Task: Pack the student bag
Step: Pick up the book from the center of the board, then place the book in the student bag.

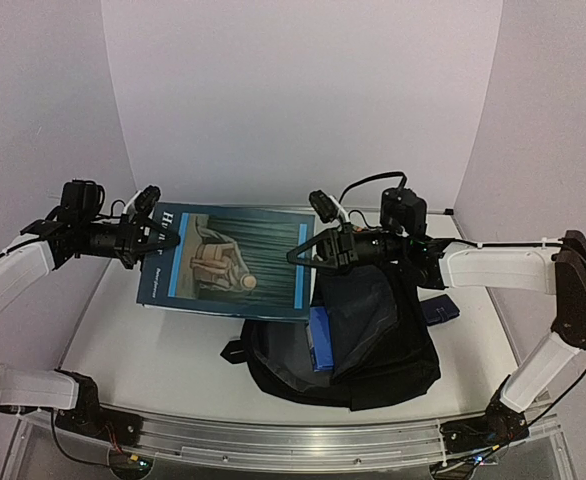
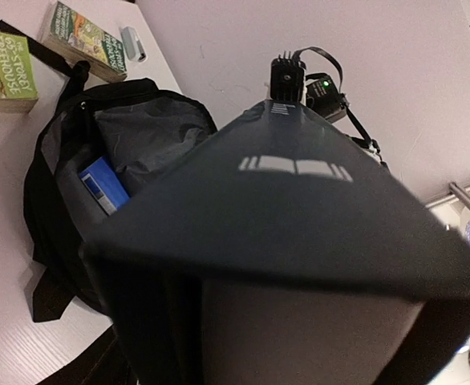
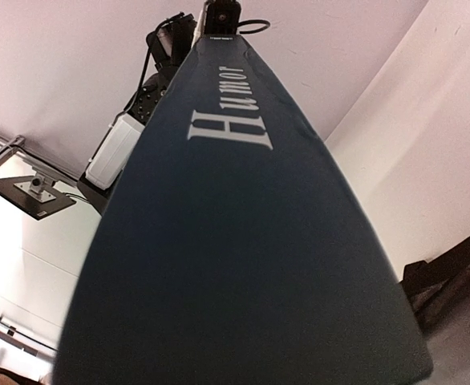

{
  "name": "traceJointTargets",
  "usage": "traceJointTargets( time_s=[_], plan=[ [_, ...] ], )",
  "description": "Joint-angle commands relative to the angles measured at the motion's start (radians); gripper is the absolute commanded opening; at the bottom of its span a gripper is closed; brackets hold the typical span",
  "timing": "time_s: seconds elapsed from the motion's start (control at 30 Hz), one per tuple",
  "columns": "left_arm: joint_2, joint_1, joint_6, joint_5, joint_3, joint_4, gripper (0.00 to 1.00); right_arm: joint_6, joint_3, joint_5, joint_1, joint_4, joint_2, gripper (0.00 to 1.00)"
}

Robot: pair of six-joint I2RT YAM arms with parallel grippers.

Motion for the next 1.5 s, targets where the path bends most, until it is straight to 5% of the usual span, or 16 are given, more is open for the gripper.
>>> traceJointTargets(
  time_s=[0.0,0.23,0.4,0.7,0.83,1.0,1.1,1.27,1.47],
  plan=[
    [-0.026,-0.003,0.002,0.072,-0.007,0.04,0.63,0.048,0.009,-0.035,-0.001,0.156,-0.009,0.14],
    [-0.034,-0.003,-0.009,0.079,-0.022,0.053,0.49,0.065,-0.013,-0.045,-0.02,0.184,-0.005,0.13],
    [-0.037,-0.003,-0.038,0.071,-0.033,0.088,0.28,0.07,-0.026,-0.042,-0.033,0.191,-0.006,0.18],
    [-0.005,-0.003,-0.169,0.011,-0.089,0.229,0.06,0.086,-0.06,-0.009,-0.076,0.191,-0.007,0.55],
    [-0.003,-0.003,-0.265,-0.05,-0.122,0.337,0.04,0.094,-0.094,0.011,-0.121,0.189,-0.041,0.75],
    [0.011,-0.003,-0.343,-0.12,-0.14,0.392,0.02,0.082,-0.144,0.043,-0.212,0.15,-0.117,0.85],
    [0.024,-0.003,-0.372,-0.156,-0.145,0.401,0.02,-0.02,-0.143,0.084,-0.256,-0.018,-0.176,0.88],
    [0.056,-0.003,-0.415,-0.172,-0.165,0.425,0.01,-0.39,-0.006,0.374,-0.269,-0.632,-0.274,0.92],
    [0.084,-0.003,-0.446,-0.202,-0.198,0.437,0.01,-0.454,0.023,0.724,-0.271,-0.974,-0.365,0.93]
  ],
)
